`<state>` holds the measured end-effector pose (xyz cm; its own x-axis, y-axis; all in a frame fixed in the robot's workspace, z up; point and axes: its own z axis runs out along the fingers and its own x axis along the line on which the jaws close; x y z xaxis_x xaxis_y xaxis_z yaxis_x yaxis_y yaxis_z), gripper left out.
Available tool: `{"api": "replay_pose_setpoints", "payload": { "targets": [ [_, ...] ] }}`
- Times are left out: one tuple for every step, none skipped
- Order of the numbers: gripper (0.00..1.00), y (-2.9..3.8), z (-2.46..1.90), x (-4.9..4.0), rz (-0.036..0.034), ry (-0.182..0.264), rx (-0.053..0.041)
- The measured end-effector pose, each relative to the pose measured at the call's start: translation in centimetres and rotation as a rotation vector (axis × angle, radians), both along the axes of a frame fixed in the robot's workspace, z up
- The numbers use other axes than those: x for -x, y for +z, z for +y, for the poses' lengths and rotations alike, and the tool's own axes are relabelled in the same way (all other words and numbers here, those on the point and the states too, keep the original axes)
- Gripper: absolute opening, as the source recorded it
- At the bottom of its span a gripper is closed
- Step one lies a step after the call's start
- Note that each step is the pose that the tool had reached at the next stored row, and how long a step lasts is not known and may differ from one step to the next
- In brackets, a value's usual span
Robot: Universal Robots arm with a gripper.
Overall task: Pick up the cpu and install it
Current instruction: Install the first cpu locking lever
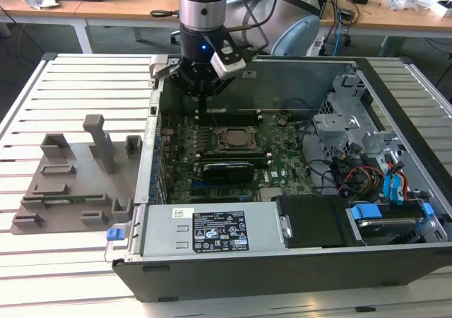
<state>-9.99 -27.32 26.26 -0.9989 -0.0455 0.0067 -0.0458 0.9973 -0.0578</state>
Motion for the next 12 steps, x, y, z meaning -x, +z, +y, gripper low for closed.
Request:
{"api": "replay_pose_setpoints", "payload": {
  "targets": [
    [0.11,-0.04,0.31,0.0,0.0,0.0,-0.0003],
    [0.11,-0.04,0.32,-0.04,0.0001,0.0,-0.0008],
    [0.11,-0.05,0.32,-0.14,0.0,0.0,-0.0016],
    [0.11,-0.06,0.32,-0.37,-0.0001,0.0,-0.0027],
    [0.11,-0.06,0.31,-0.53,0.0001,0.0,-0.0033],
    [0.11,-0.06,0.3,-0.77,0.0001,0.001,-0.0037],
    [0.11,-0.06,0.3,-0.92,0.0002,0.0,-0.0041],
    [0.11,-0.06,0.31,-1.16,0.0004,0.0,-0.0044],
    [0.11,-0.06,0.3,-1.38,0.0004,0.0,-0.0045],
    [0.11,-0.06,0.3,-1.65,0.0006,0.001,-0.0045],
    [0.11,-0.06,0.3,-1.94,0.001,0.001,-0.0044],
    [0.11,-0.07,0.3,-2.21,0.0013,0.001,-0.0044]
  ]
}}
